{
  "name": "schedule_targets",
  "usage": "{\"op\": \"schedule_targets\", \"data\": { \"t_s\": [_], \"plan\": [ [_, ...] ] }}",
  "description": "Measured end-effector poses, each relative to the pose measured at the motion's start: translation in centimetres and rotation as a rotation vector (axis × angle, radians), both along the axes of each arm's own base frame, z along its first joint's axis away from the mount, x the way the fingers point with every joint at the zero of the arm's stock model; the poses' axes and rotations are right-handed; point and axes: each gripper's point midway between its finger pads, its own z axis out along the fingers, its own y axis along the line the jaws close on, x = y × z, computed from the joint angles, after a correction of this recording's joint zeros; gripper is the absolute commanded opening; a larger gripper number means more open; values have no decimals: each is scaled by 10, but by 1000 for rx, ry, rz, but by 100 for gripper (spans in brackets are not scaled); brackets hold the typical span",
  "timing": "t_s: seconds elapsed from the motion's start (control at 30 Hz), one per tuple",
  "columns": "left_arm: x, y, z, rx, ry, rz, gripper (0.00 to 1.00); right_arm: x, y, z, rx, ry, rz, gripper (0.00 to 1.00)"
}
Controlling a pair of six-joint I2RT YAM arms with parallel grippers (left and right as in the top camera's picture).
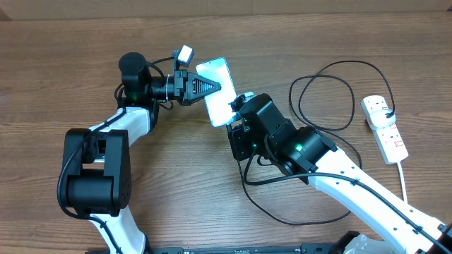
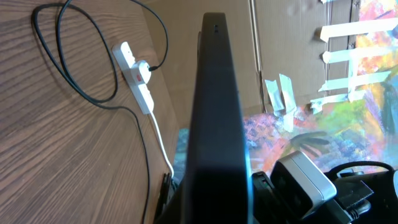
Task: Plug charger to phone and switch on socket
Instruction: 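Push the USB-C connector up into the phone's port with the right gripper, then open the right gripper and pull it away from the plugged cable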
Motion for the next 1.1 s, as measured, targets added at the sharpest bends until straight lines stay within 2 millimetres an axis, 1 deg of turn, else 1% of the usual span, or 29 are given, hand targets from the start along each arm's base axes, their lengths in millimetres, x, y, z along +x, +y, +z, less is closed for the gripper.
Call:
{"op": "schedule_targets", "data": {
  "t_s": [0.07,0.13,0.27,0.37,0.6,0.77,0.9,0.97,1.1],
  "plan": [
    [1,0,0,0,0,3,4,0,0,0,0,0,-1,20],
    [0,0,0,0,-1,2,4,0,0,0,-4,-2,3,28],
    [-5,-4,0,-1,-2,-27,4,-5,-7,-7,-37,28,-7,33],
    [-5,-4,0,-1,-2,-26,4,-10,-12,-12,-60,52,-8,36],
    [-1,-4,-1,1,3,-2,4,-10,-12,-12,-62,51,-9,34],
    [1,-4,-1,2,4,5,4,-5,-8,-8,-43,29,-10,24],
    [1,-4,-1,2,4,5,4,-1,-4,-3,-21,5,-10,20],
    [1,-4,-1,2,4,5,4,0,-4,-2,-19,2,-11,19],
    [1,-4,-1,2,4,5,4,1,-4,-7,-29,8,-14,10]
  ]
}}
